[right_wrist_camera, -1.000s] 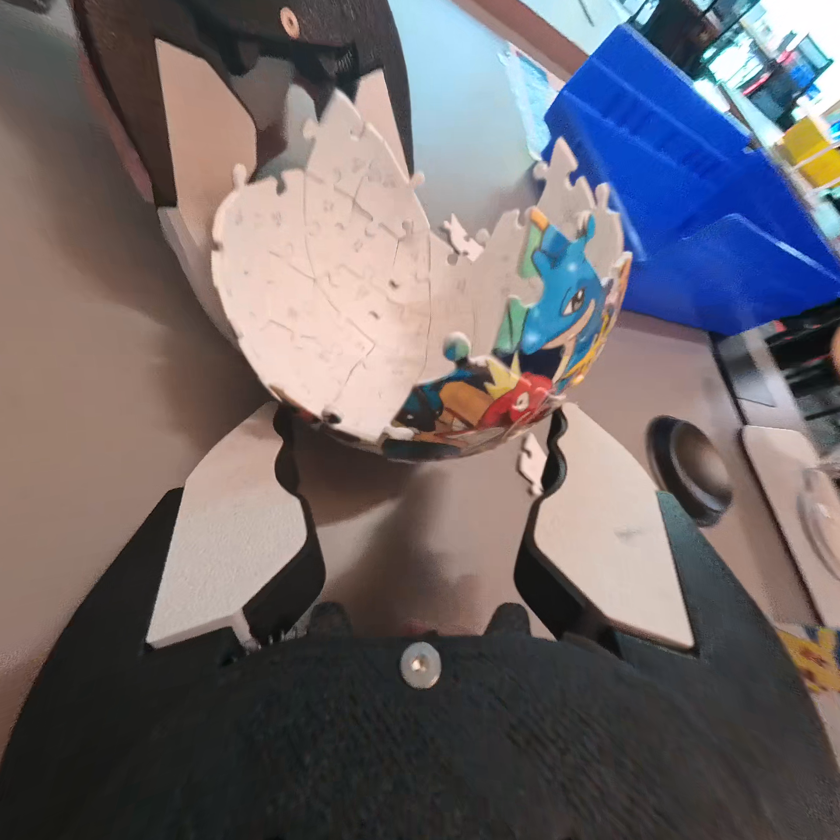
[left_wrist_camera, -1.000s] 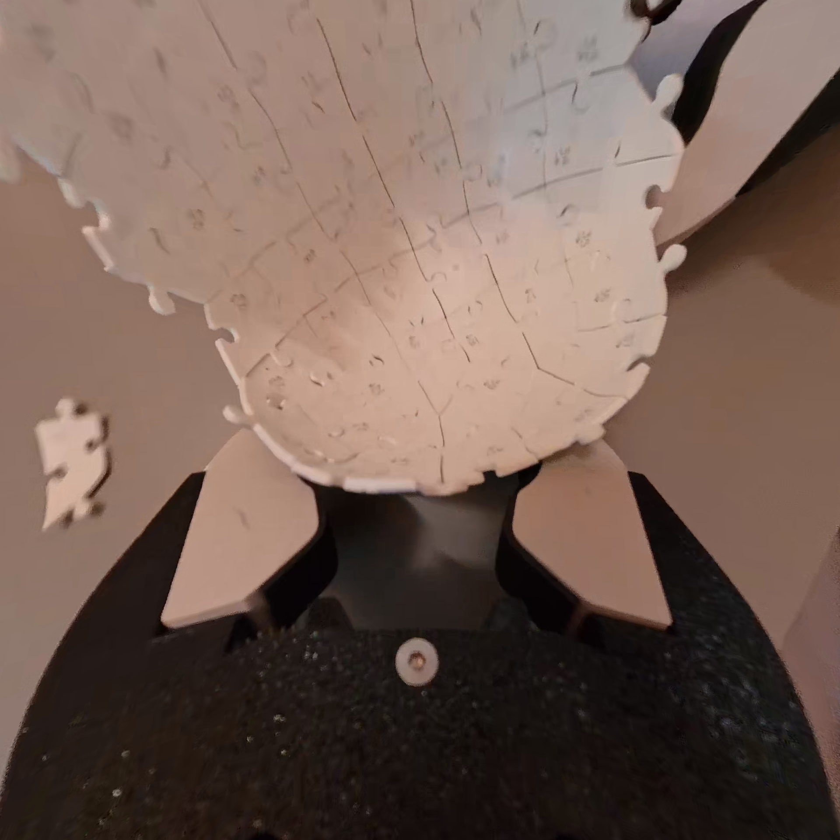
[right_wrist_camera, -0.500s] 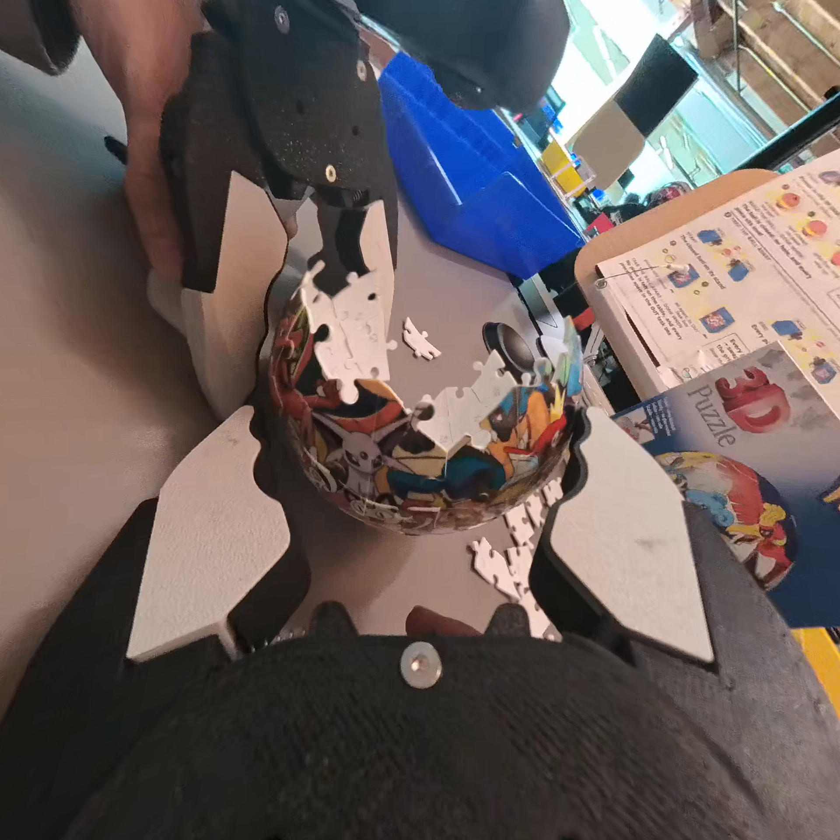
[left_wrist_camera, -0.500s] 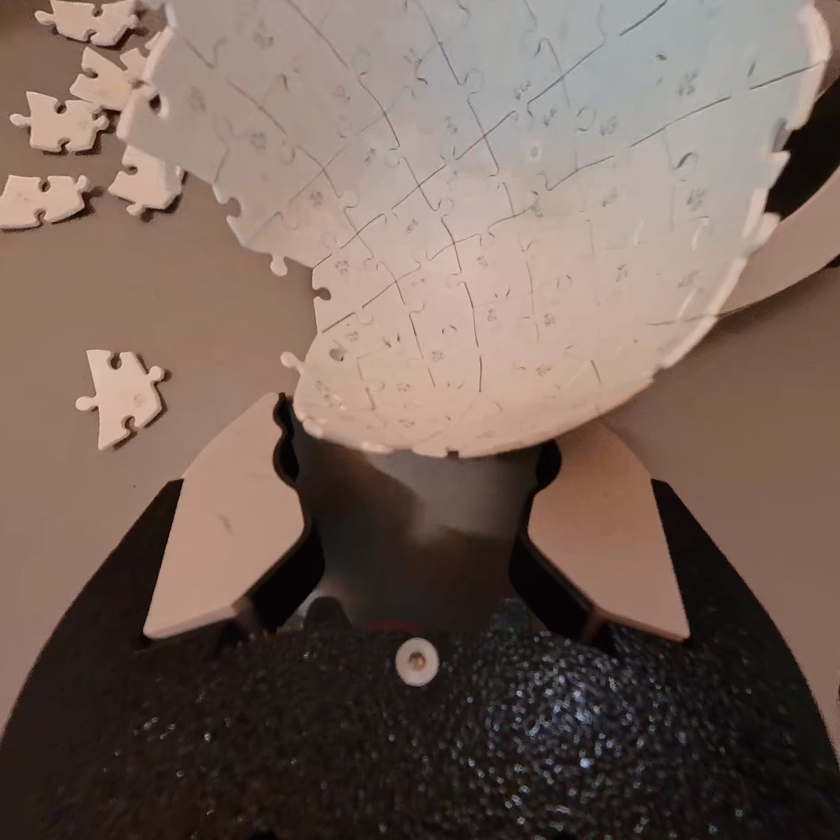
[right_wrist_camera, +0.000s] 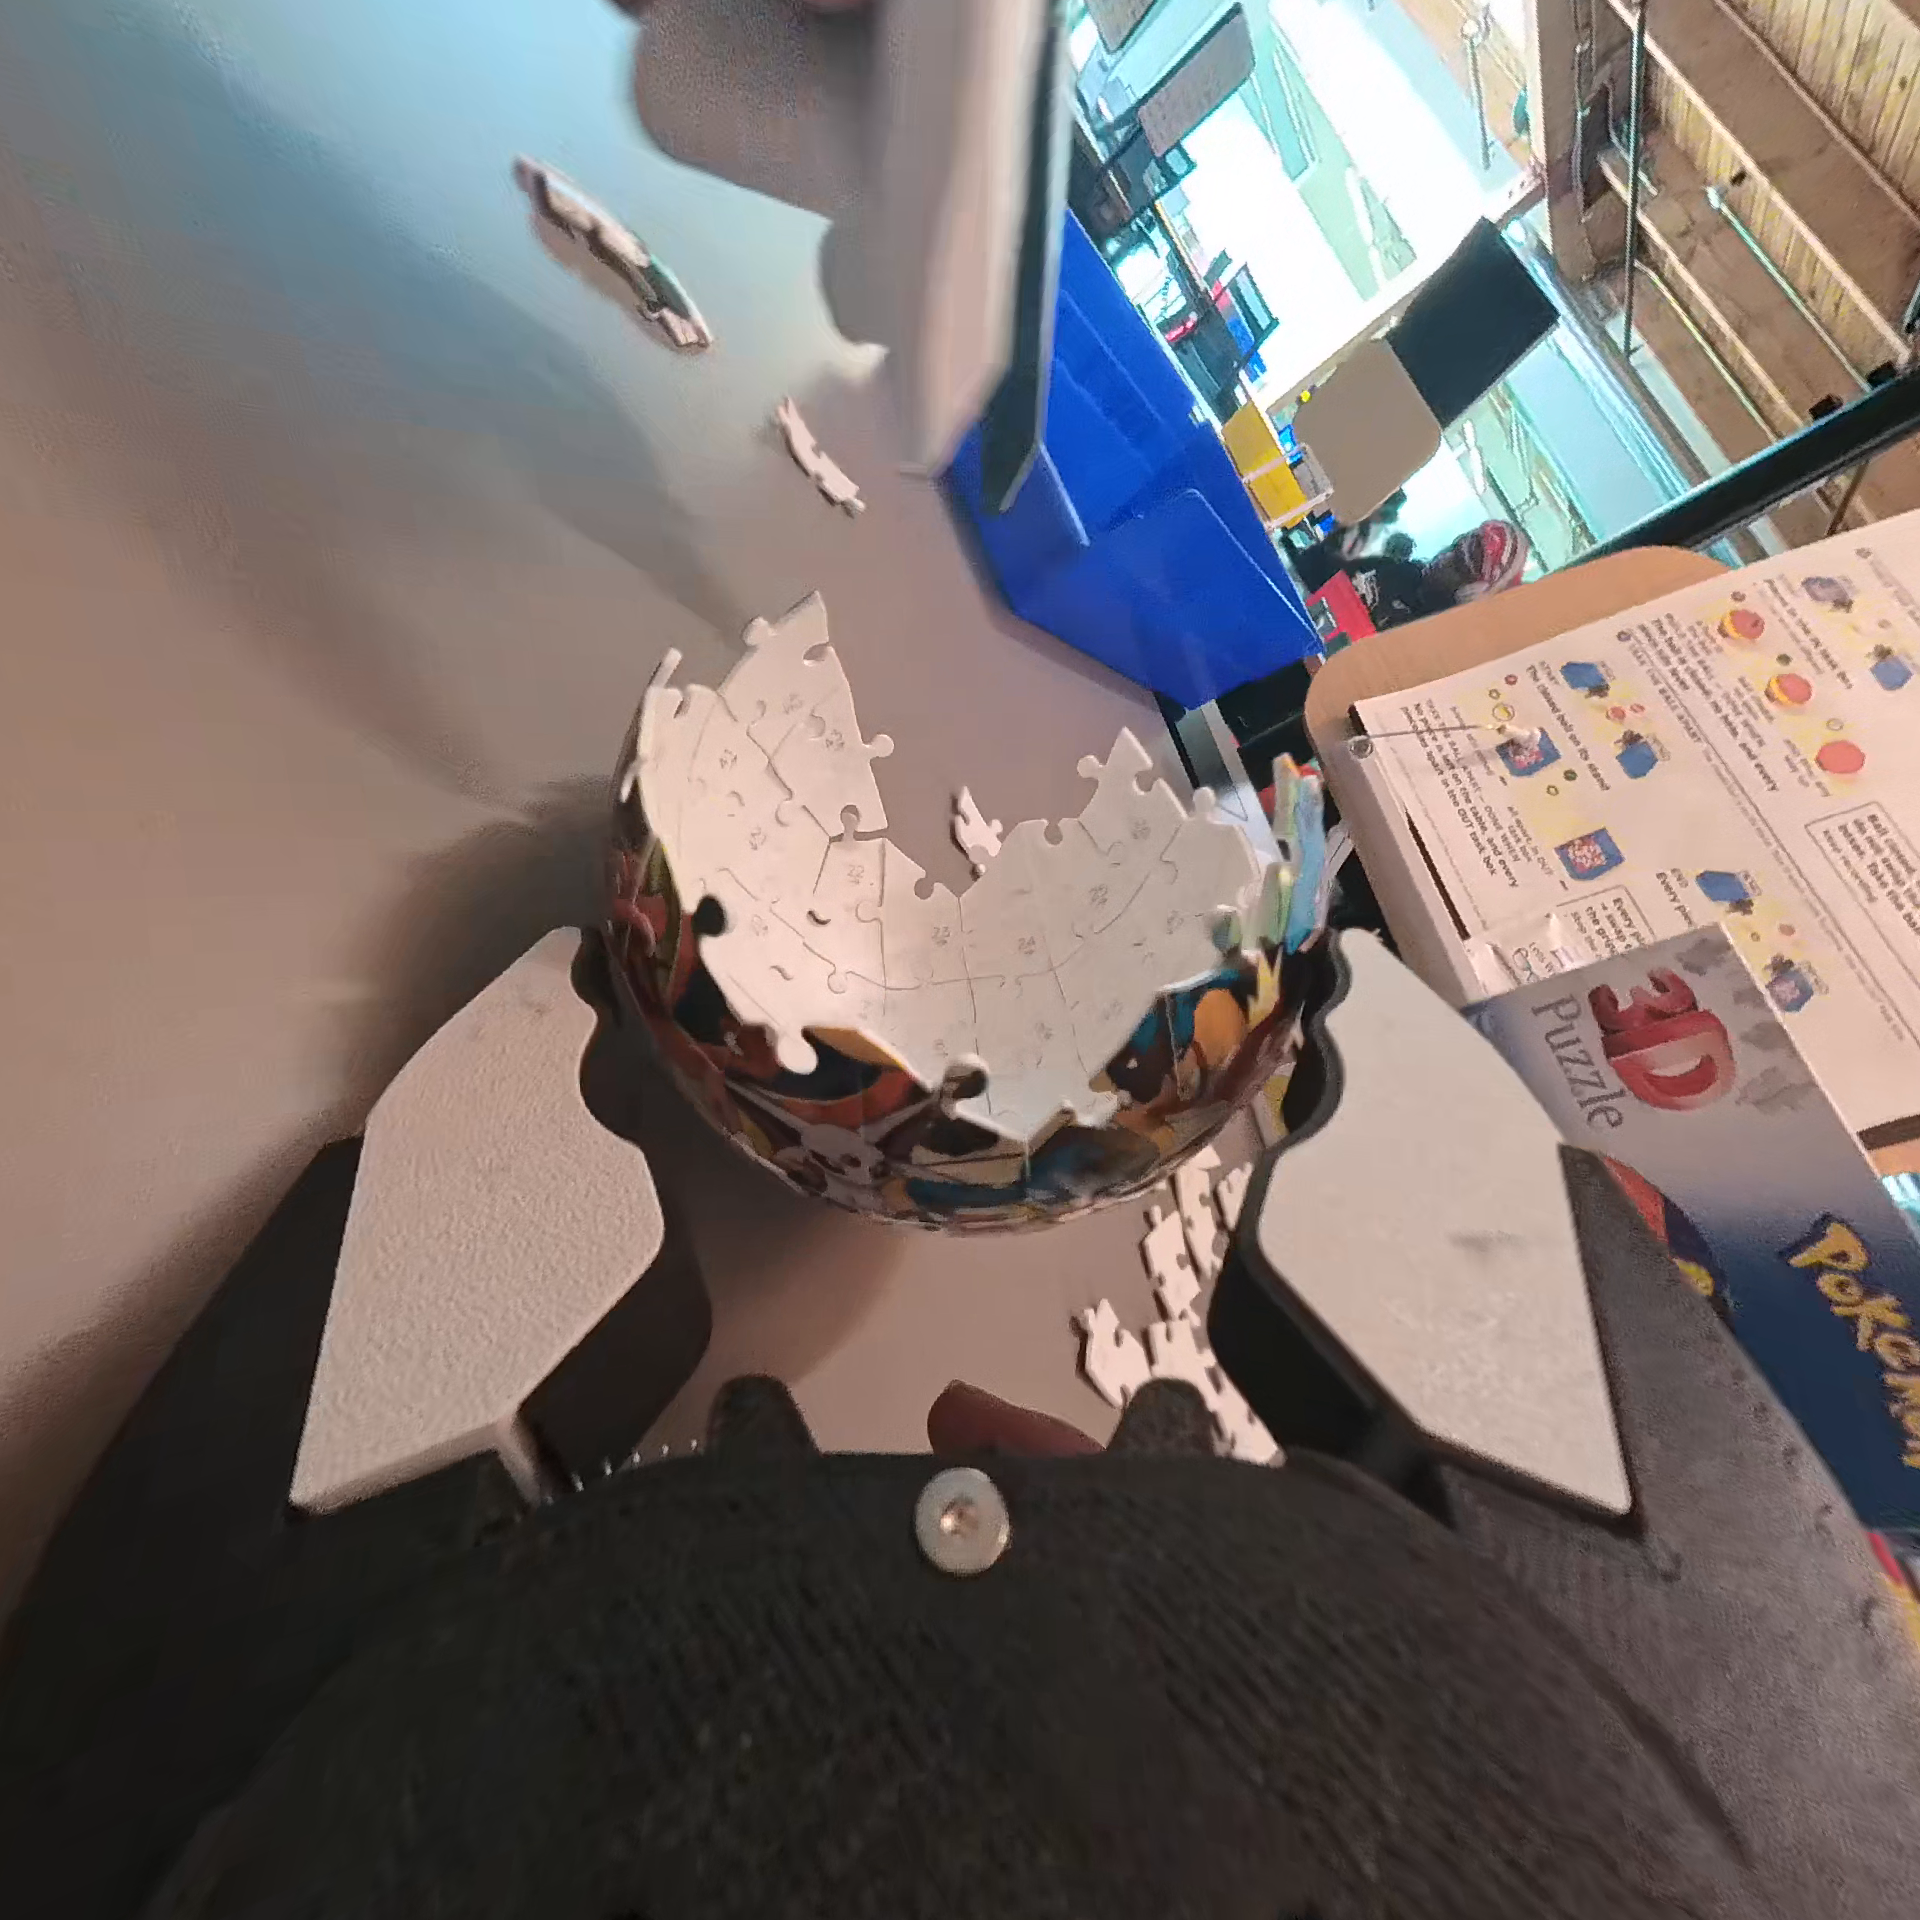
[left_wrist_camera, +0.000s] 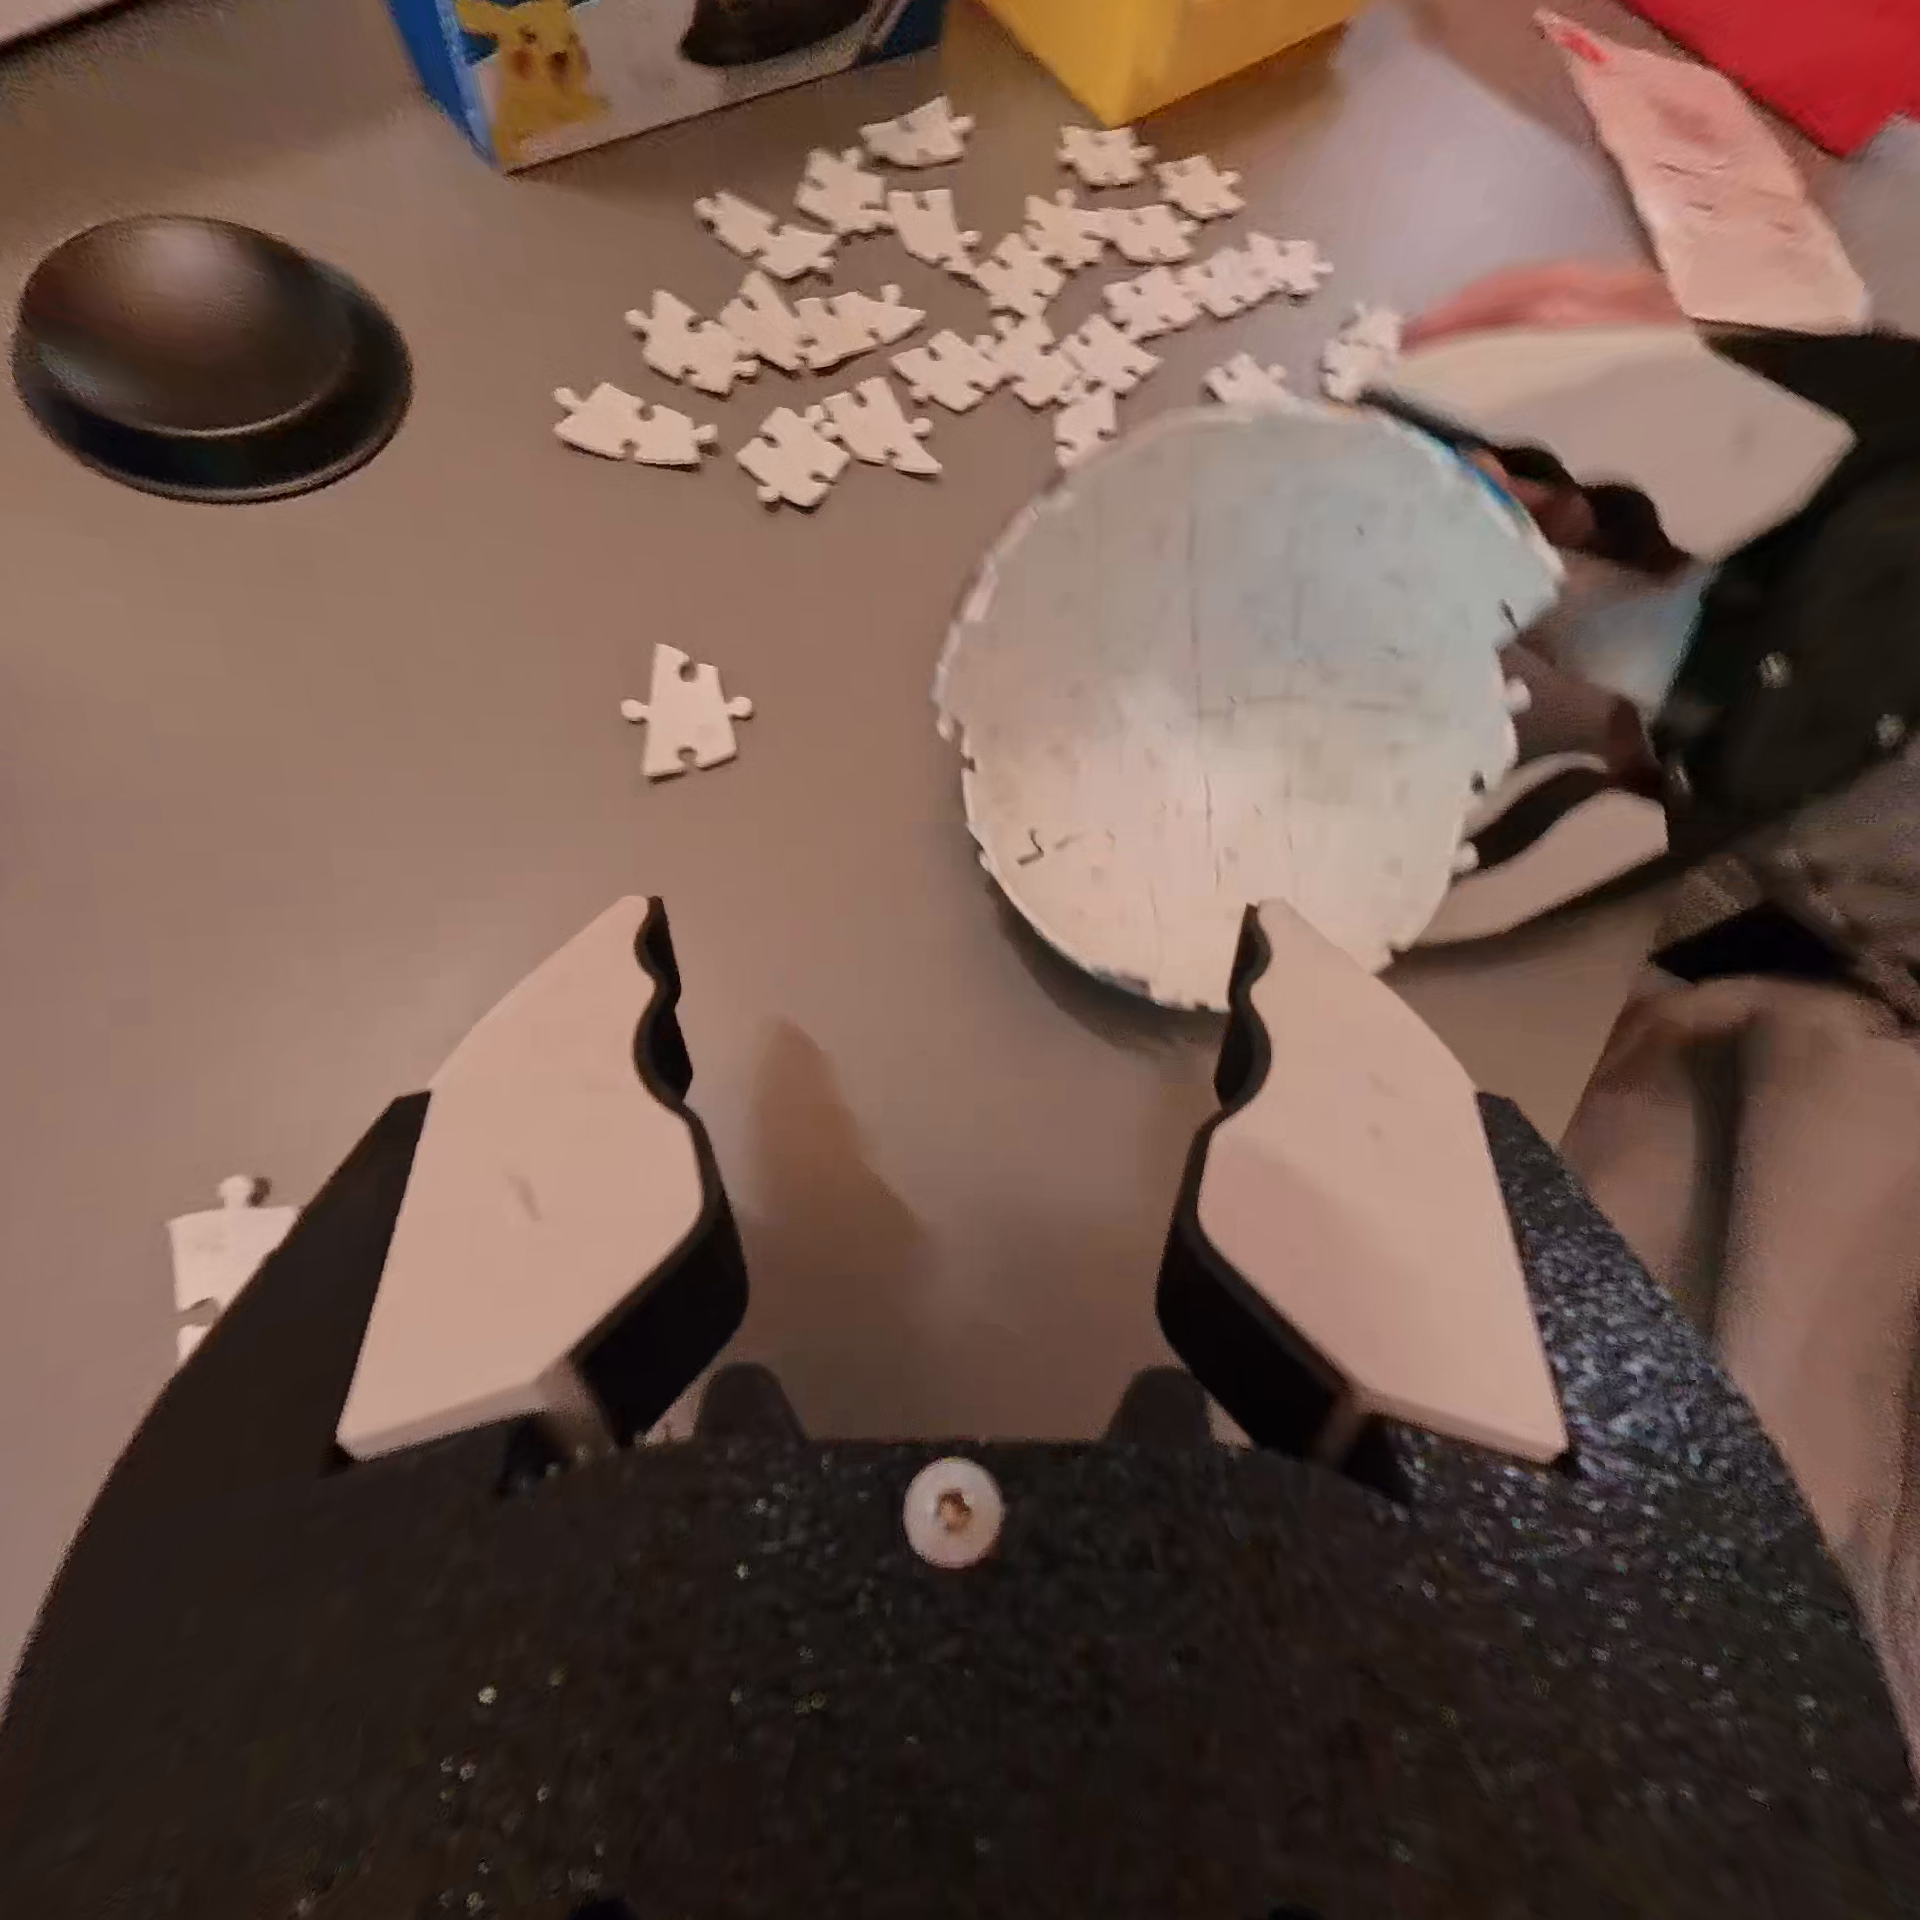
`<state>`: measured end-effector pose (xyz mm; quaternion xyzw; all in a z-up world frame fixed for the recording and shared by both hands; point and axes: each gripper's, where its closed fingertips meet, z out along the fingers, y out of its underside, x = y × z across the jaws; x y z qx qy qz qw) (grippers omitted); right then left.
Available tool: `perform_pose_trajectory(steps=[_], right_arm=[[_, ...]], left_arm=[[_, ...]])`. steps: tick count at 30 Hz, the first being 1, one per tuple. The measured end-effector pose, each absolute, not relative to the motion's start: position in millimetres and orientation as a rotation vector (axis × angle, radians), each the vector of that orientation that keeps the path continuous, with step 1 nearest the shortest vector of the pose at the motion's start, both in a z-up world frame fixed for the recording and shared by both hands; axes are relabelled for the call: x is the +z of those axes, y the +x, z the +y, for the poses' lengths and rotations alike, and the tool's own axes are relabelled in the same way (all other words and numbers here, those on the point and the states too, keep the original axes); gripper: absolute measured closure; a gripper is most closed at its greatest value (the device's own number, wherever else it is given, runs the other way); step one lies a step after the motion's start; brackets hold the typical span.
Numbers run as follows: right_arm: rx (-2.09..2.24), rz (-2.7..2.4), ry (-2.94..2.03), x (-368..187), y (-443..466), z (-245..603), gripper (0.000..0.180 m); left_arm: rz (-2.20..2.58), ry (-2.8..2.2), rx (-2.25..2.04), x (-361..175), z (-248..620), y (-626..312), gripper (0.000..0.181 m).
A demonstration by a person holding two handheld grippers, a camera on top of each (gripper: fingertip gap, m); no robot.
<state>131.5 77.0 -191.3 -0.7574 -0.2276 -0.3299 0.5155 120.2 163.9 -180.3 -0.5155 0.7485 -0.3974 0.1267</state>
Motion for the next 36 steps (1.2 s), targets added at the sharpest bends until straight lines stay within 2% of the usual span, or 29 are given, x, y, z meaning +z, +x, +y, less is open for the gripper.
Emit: perform_pose_trajectory(steps=[1, 9, 17, 19, 31, 36], right_arm=[[-0.806, -0.561, -1.821, -191.5, 130.2, 78.5, 0.056], [-0.85, -0.633, -1.812, -190.9, 118.1, 88.8, 0.057], [-0.83, -0.66, -1.787, -189.0, 113.0, 95.9, 0.054], [-0.815, -0.665, -1.785, -188.5, 112.9, 97.6, 0.054], [-0.764, -0.675, -1.768, -187.4, 114.1, 107.4, 0.053], [-0.753, -0.701, -1.753, -187.2, 113.4, 108.1, 0.052]], left_arm=[[2.185, -1.553, -1.104, -179.8, 164.8, 126.8, 0.08], [2.419, -1.511, -0.52, -241.1, 173.5, 148.5, 0.08], [2.508, -1.468, -0.523, -254.1, 169.0, 149.0, 0.077], [2.532, -1.429, -0.489, -252.2, 169.8, 150.7, 0.082], [2.565, -1.326, -0.588, -252.8, 157.0, 167.4, 0.084], [2.646, -1.22, -0.621, -256.9, 151.1, 164.6, 0.08]])
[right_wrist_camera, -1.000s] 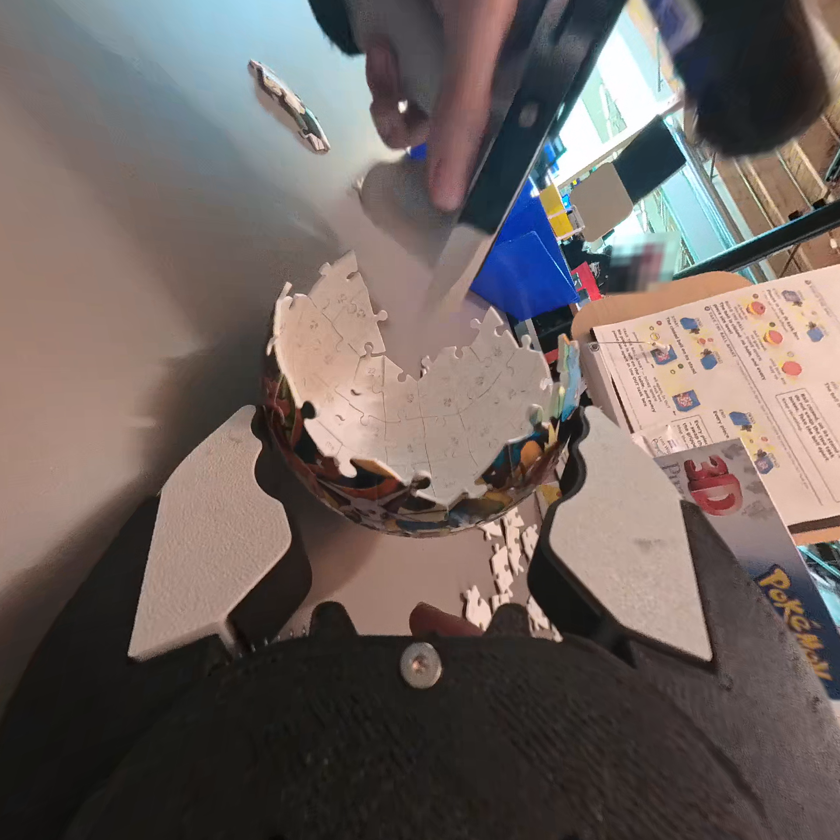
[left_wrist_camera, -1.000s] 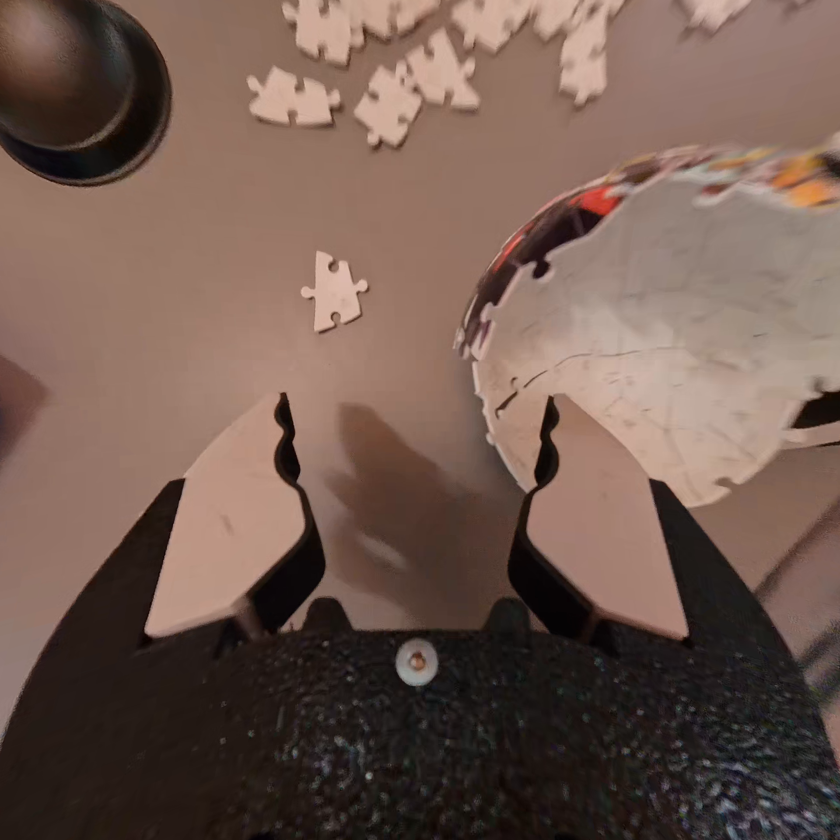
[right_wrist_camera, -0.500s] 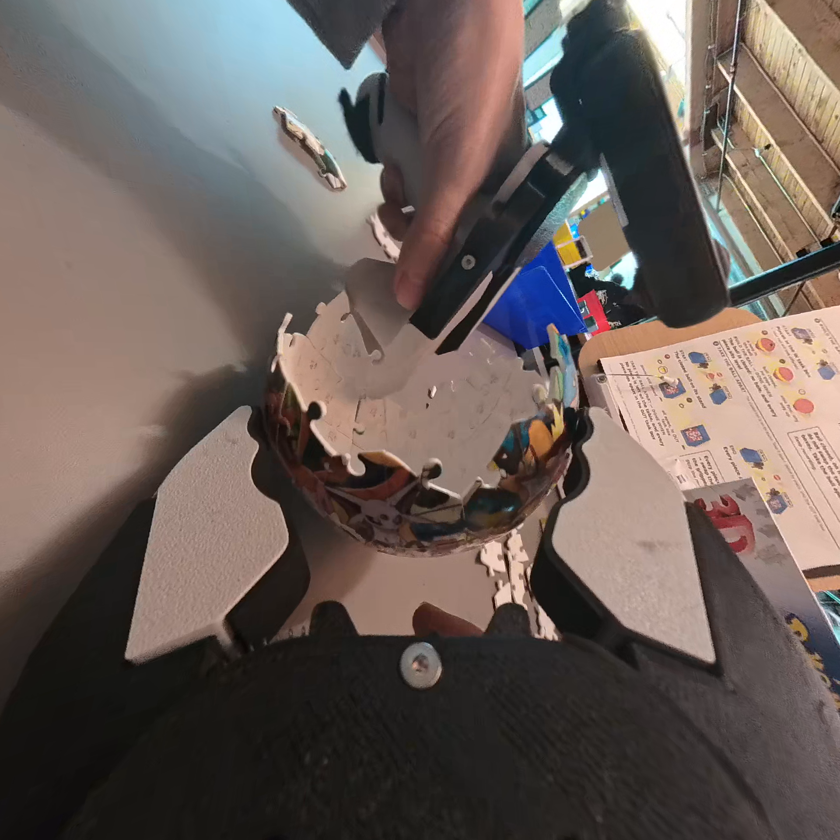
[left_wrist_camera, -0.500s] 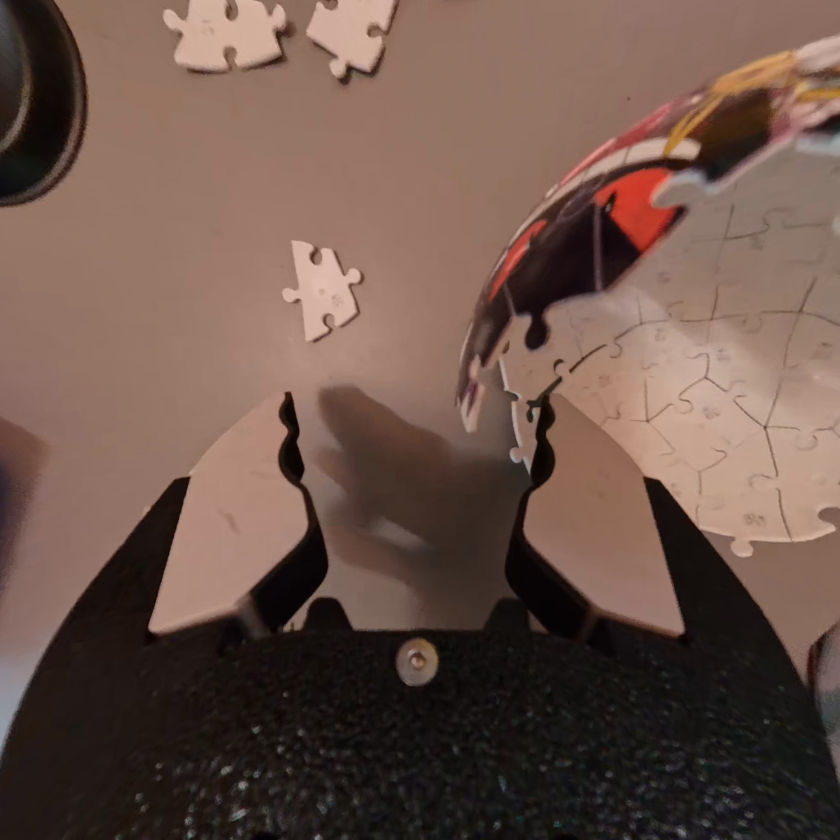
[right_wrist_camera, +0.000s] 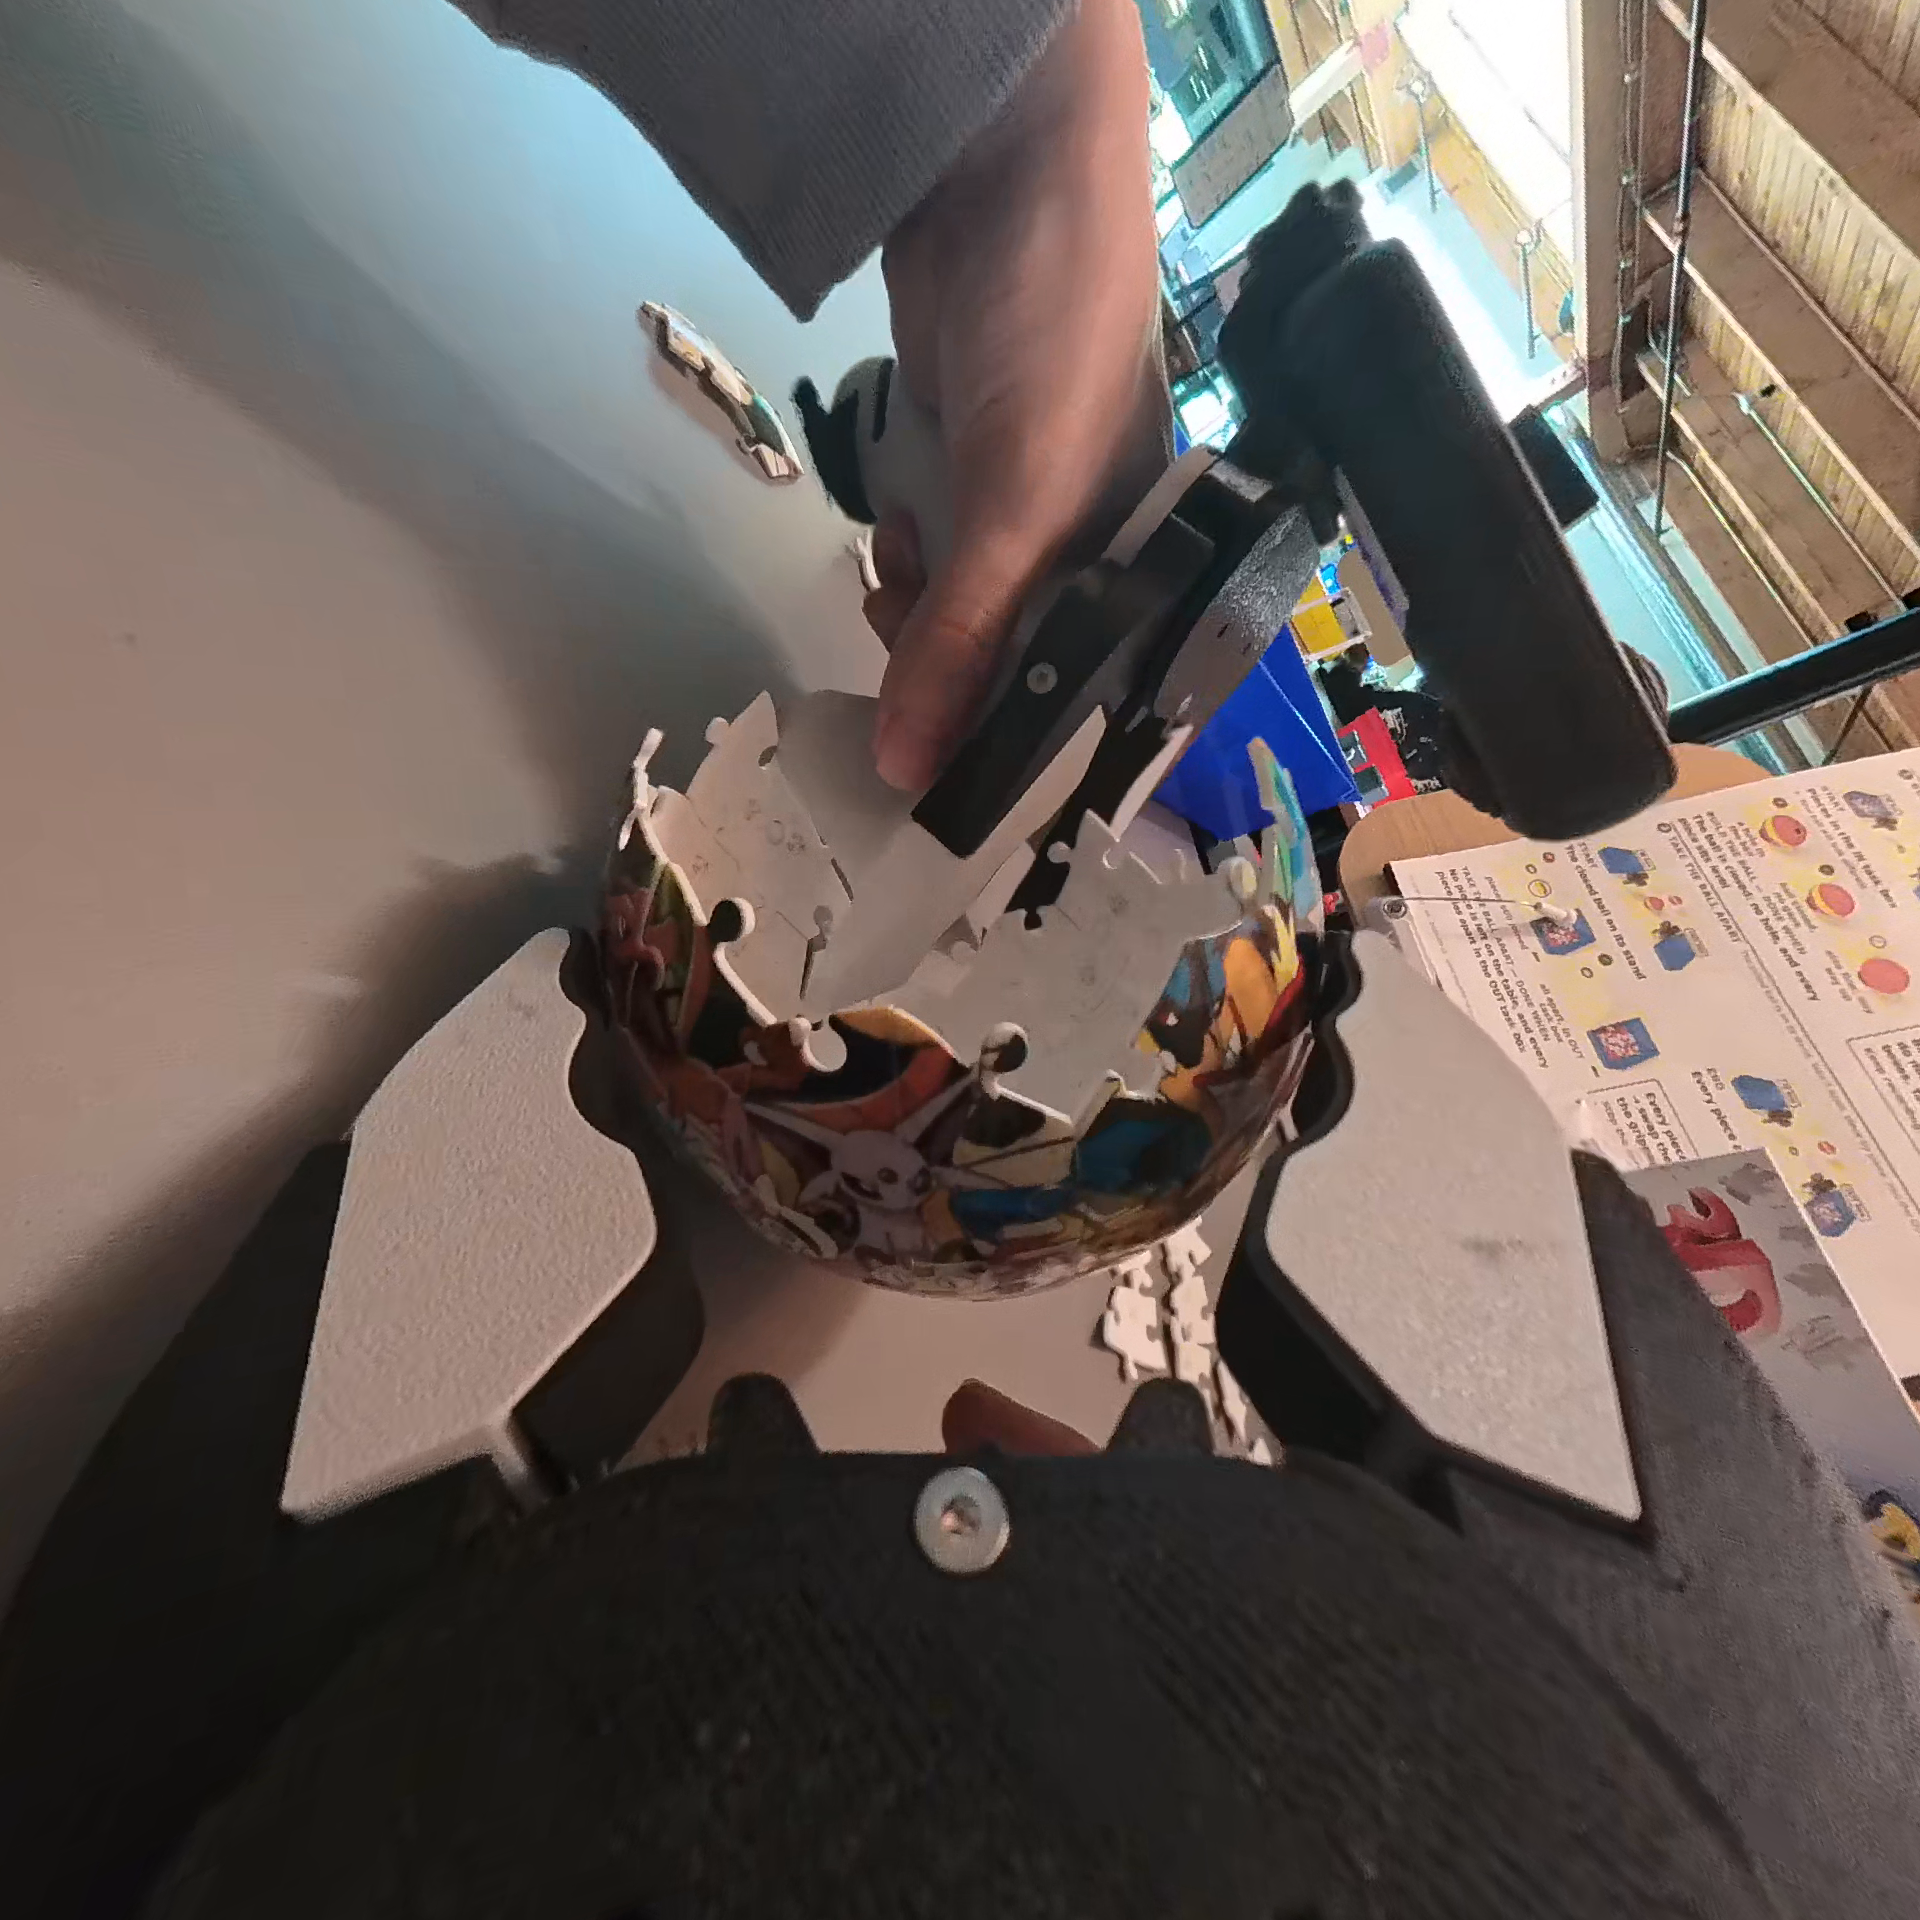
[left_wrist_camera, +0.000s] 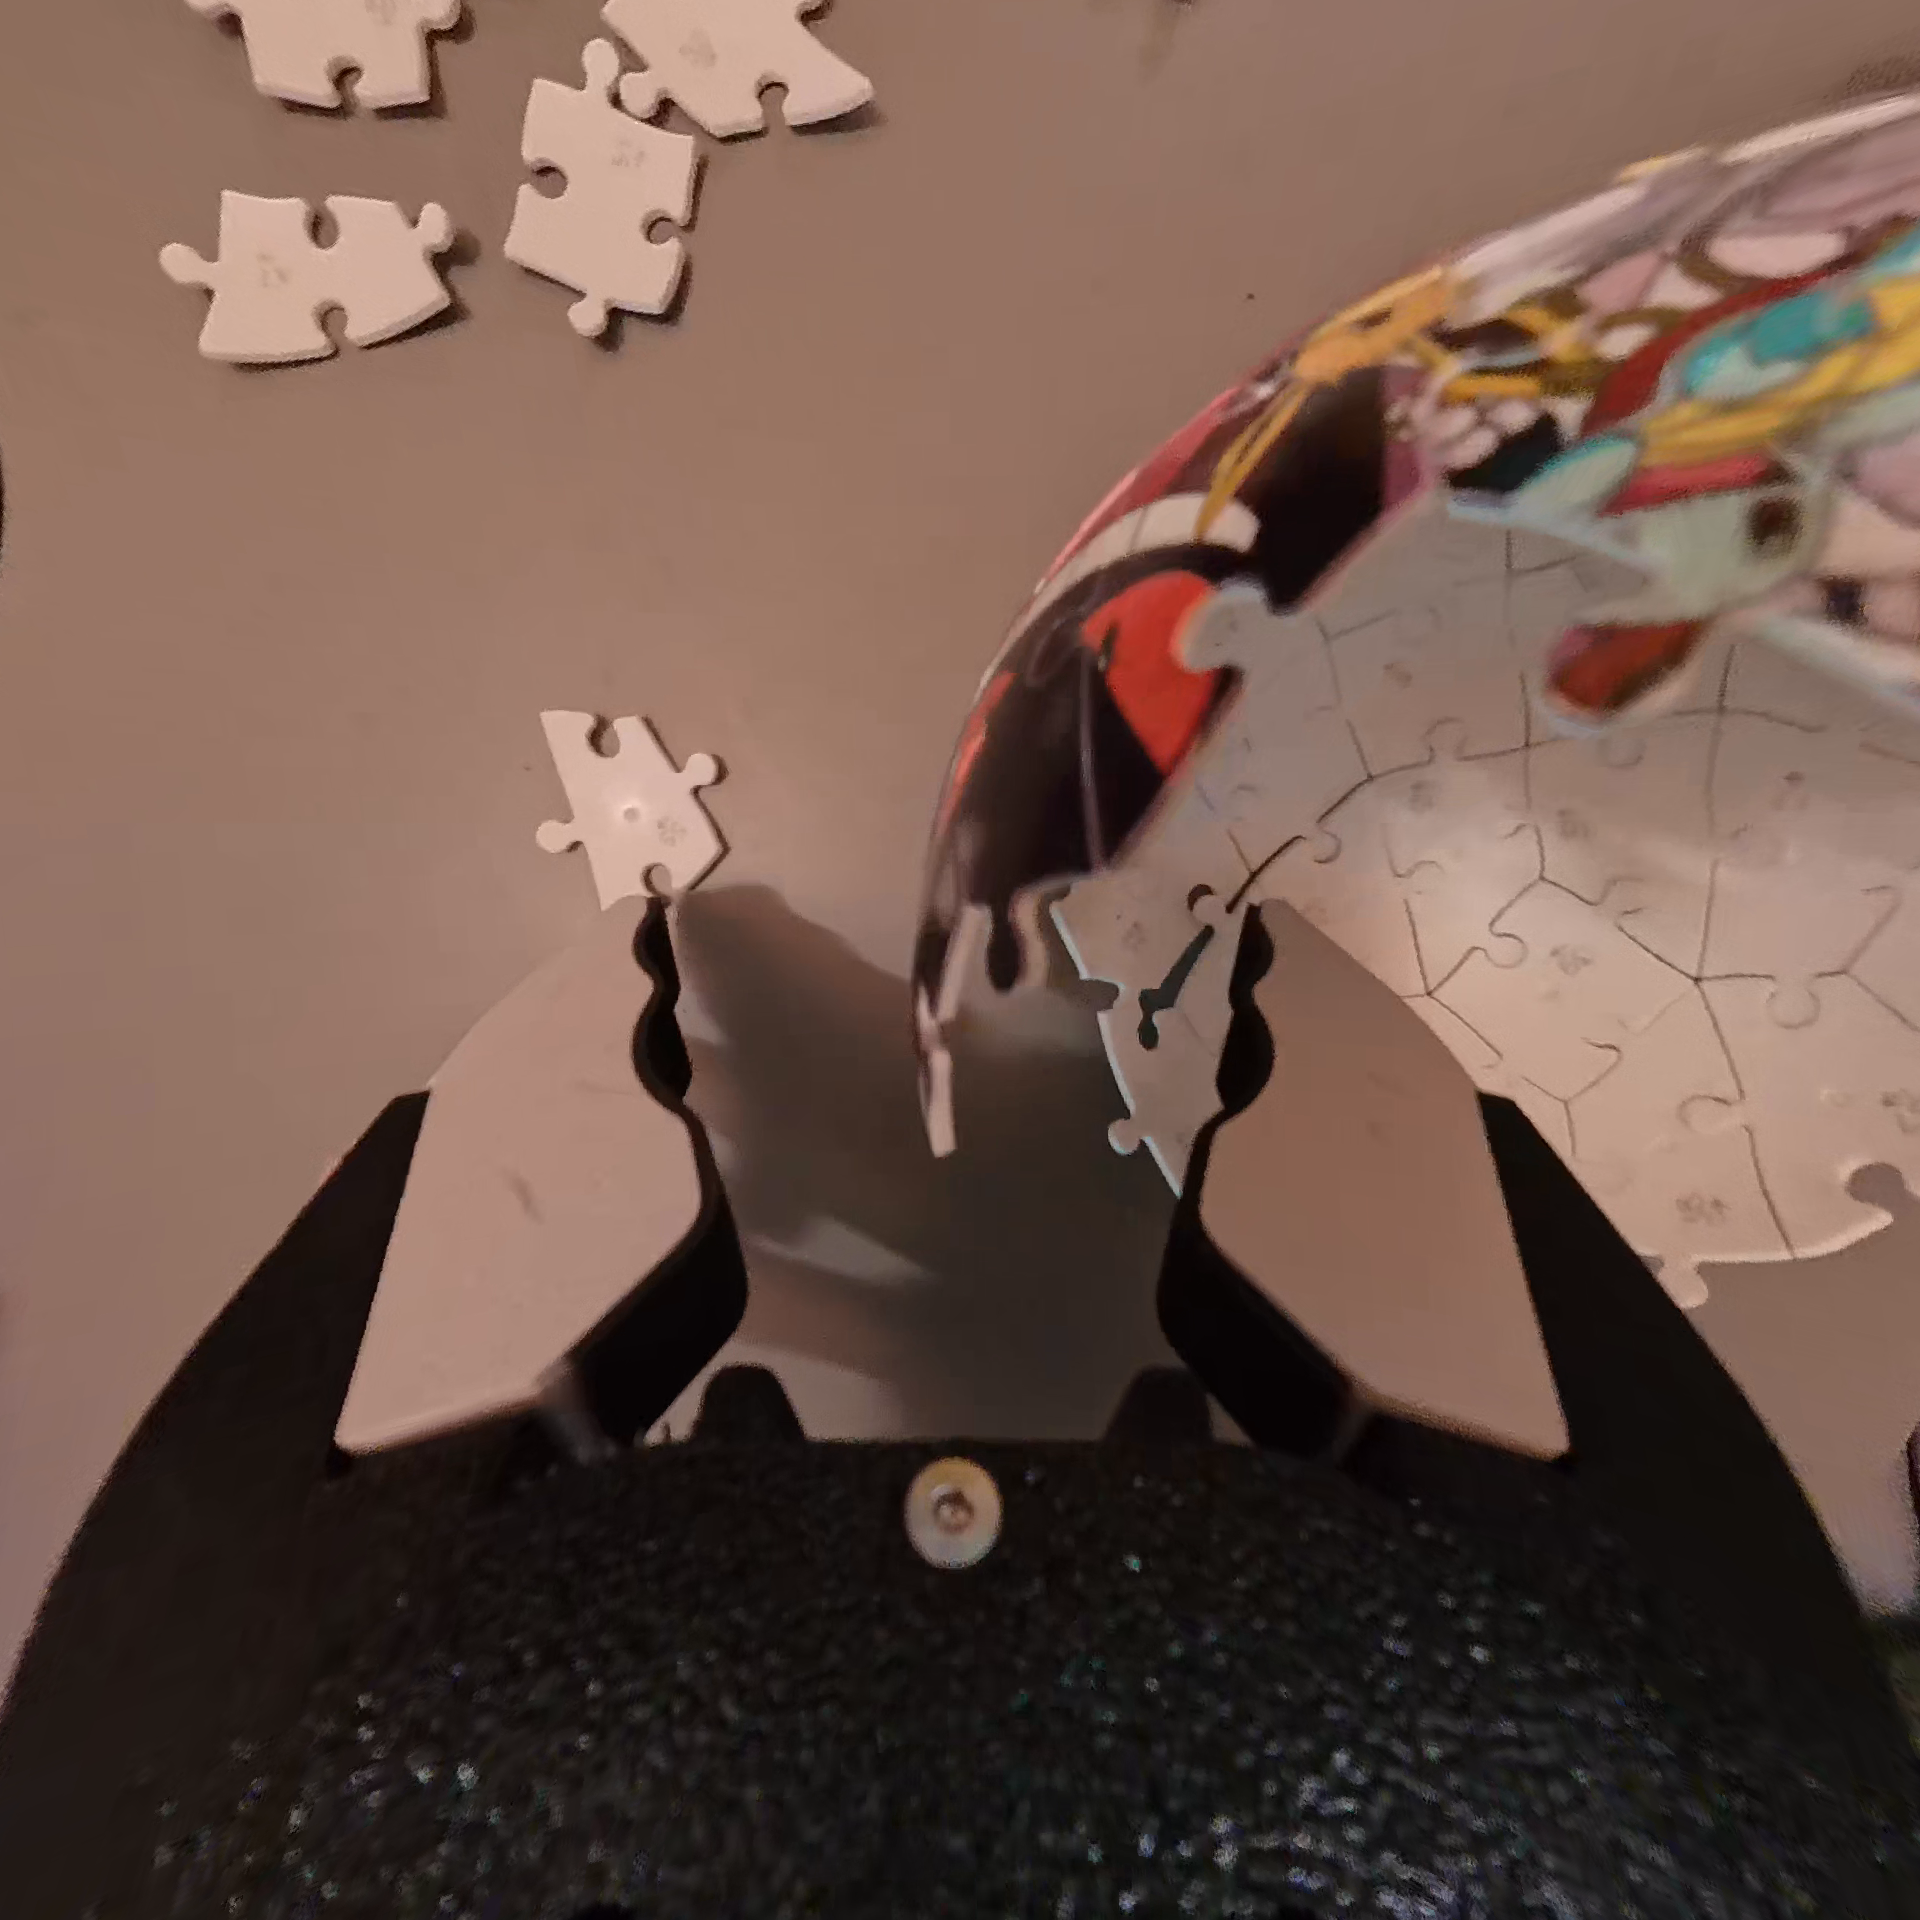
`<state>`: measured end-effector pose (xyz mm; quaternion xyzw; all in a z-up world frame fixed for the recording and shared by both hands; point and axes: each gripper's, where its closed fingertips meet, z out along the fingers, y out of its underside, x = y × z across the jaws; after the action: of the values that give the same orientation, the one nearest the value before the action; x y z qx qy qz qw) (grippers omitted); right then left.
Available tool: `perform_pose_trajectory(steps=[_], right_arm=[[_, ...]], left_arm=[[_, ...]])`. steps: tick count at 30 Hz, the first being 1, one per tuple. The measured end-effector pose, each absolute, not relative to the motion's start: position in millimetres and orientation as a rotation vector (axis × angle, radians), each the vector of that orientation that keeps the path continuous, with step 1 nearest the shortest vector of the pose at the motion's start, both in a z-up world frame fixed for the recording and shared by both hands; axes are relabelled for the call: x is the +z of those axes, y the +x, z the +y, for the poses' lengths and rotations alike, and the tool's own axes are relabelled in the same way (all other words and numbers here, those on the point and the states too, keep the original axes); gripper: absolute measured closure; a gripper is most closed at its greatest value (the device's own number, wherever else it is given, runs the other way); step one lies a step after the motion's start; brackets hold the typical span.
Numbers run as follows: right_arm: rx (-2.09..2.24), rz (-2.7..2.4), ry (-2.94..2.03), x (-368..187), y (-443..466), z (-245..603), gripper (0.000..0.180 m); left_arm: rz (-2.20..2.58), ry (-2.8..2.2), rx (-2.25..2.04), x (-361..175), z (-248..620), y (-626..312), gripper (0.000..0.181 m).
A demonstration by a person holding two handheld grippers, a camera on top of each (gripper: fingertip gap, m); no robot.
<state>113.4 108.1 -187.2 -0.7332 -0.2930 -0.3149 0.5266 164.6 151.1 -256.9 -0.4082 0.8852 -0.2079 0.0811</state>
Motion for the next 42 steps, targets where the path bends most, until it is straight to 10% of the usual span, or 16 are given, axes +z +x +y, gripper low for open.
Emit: perform_pose_trajectory(steps=[42], right_arm=[[-0.449, -0.83, -1.69, -200.6, 137.6, 130.1, 0.051]], left_arm=[[2.54, -1.125, -0.879, -258.7, 172.2, 191.0, 0.069]])
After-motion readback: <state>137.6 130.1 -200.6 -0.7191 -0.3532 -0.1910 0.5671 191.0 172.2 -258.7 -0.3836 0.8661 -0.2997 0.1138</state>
